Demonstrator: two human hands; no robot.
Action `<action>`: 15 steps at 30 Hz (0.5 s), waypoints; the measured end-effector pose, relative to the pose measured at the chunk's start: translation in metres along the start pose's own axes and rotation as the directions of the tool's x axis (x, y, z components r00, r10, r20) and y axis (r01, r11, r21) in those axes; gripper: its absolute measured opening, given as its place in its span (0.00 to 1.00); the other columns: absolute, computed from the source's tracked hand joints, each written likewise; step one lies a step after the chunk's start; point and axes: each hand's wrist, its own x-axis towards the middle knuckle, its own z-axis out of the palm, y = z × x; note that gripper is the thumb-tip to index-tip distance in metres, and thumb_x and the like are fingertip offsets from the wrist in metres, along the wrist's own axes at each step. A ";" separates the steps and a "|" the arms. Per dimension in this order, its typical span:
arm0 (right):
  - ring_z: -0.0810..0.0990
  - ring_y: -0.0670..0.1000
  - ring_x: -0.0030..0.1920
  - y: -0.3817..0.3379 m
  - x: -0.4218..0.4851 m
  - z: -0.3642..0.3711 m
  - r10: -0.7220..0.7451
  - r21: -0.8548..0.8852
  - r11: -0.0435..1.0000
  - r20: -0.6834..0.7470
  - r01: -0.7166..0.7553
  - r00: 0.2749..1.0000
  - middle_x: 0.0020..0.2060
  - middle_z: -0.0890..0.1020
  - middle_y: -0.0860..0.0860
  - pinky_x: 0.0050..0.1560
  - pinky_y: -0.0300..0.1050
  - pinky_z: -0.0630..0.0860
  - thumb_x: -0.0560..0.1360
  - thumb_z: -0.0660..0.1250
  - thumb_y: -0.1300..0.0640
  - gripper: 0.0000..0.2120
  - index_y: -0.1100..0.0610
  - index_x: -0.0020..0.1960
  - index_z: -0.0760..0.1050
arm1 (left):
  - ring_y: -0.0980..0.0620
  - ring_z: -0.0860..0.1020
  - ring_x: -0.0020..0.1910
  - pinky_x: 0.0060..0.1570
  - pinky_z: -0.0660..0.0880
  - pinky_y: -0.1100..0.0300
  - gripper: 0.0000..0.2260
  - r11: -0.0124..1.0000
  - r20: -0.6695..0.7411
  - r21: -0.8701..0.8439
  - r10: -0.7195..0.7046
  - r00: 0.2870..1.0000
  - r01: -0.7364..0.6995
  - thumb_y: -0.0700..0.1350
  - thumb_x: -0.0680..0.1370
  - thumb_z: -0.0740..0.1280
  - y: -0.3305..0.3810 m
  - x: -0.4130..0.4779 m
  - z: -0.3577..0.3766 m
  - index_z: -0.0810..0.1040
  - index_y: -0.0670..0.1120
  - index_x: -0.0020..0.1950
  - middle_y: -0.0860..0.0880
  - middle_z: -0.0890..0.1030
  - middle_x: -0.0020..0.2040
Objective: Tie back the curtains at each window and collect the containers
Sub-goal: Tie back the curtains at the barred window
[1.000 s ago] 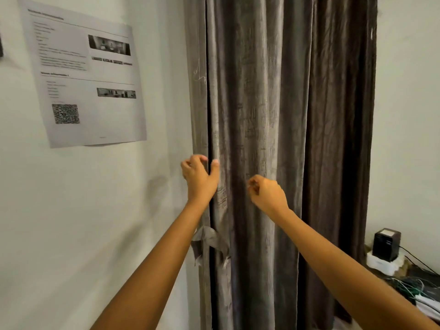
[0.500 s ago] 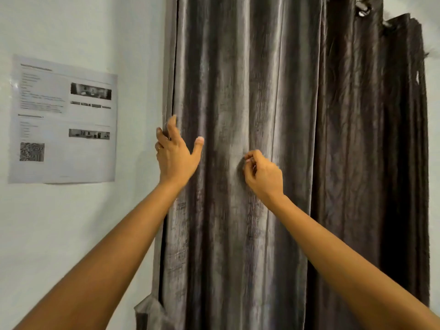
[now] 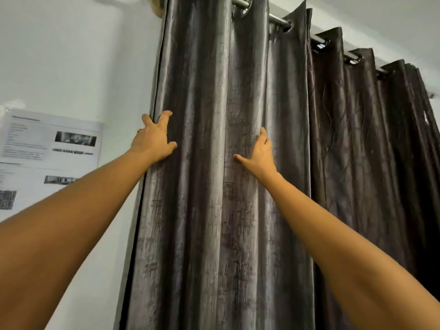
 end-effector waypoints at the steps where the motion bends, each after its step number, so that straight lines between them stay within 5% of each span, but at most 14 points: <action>1: 0.60 0.63 0.72 -0.003 0.006 -0.001 0.033 0.048 0.998 0.004 -0.033 0.999 0.75 0.50 0.62 0.70 0.57 0.63 0.73 0.72 0.54 0.50 0.57 0.77 0.35 | 0.37 0.74 0.42 0.47 0.74 0.46 0.33 1.000 0.001 0.009 0.008 1.000 -0.008 0.44 0.76 0.68 -0.001 0.003 -0.003 0.53 0.51 0.75 0.33 0.61 0.65; 4: 0.73 0.60 0.61 -0.012 0.023 -0.009 0.168 0.115 0.979 0.012 -0.168 0.986 0.66 0.68 0.61 0.55 0.51 0.76 0.75 0.67 0.64 0.40 0.59 0.77 0.44 | 0.41 0.71 0.38 0.42 0.71 0.49 0.33 1.000 -0.002 0.027 0.003 1.000 -0.003 0.36 0.75 0.67 -0.006 0.008 -0.010 0.53 0.50 0.75 0.34 0.64 0.61; 6: 0.75 0.57 0.46 -0.021 0.033 -0.011 0.149 0.060 0.987 -0.006 -0.148 0.989 0.46 0.74 0.58 0.33 0.44 0.71 0.73 0.65 0.68 0.19 0.65 0.63 0.65 | 0.39 0.72 0.41 0.43 0.71 0.47 0.34 0.999 0.002 0.043 0.010 1.000 -0.010 0.33 0.74 0.65 -0.011 0.009 -0.012 0.53 0.49 0.75 0.34 0.65 0.60; 7: 0.75 0.57 0.43 -0.027 0.036 -0.010 0.107 0.037 0.994 -0.016 -0.107 0.994 0.42 0.74 0.57 0.30 0.42 0.68 0.71 0.64 0.70 0.14 0.67 0.56 0.69 | 0.38 0.72 0.42 0.44 0.72 0.46 0.34 0.999 0.002 0.048 0.016 1.000 -0.016 0.32 0.74 0.64 -0.014 0.010 -0.012 0.53 0.48 0.75 0.34 0.66 0.59; 11: 0.79 0.58 0.53 -0.071 0.037 -0.009 -0.060 0.086 0.995 0.025 0.058 0.998 0.52 0.80 0.60 0.45 0.43 0.75 0.70 0.65 0.70 0.23 0.65 0.66 0.71 | 0.34 0.74 0.48 0.45 0.71 0.46 0.31 0.997 -0.030 0.067 0.041 0.999 -0.039 0.31 0.75 0.61 -0.030 0.015 -0.015 0.54 0.47 0.75 0.34 0.69 0.57; 13: 0.80 0.58 0.50 -0.100 0.037 -0.011 -0.152 0.142 0.979 0.027 0.146 0.988 0.48 0.82 0.60 0.48 0.47 0.77 0.71 0.67 0.68 0.15 0.64 0.58 0.76 | 0.34 0.74 0.49 0.44 0.71 0.46 0.31 0.995 -0.054 0.081 0.059 0.997 -0.054 0.30 0.74 0.61 -0.042 0.019 -0.020 0.55 0.46 0.74 0.34 0.71 0.55; 15: 0.77 0.56 0.41 -0.124 0.039 -0.013 -0.207 0.126 0.971 0.028 0.202 0.978 0.34 0.77 0.54 0.41 0.45 0.74 0.70 0.66 0.66 0.04 0.59 0.43 0.77 | 0.35 0.74 0.46 0.41 0.71 0.46 0.31 0.994 -0.064 0.092 0.061 0.996 -0.055 0.30 0.73 0.61 -0.053 0.022 -0.028 0.56 0.45 0.73 0.34 0.72 0.51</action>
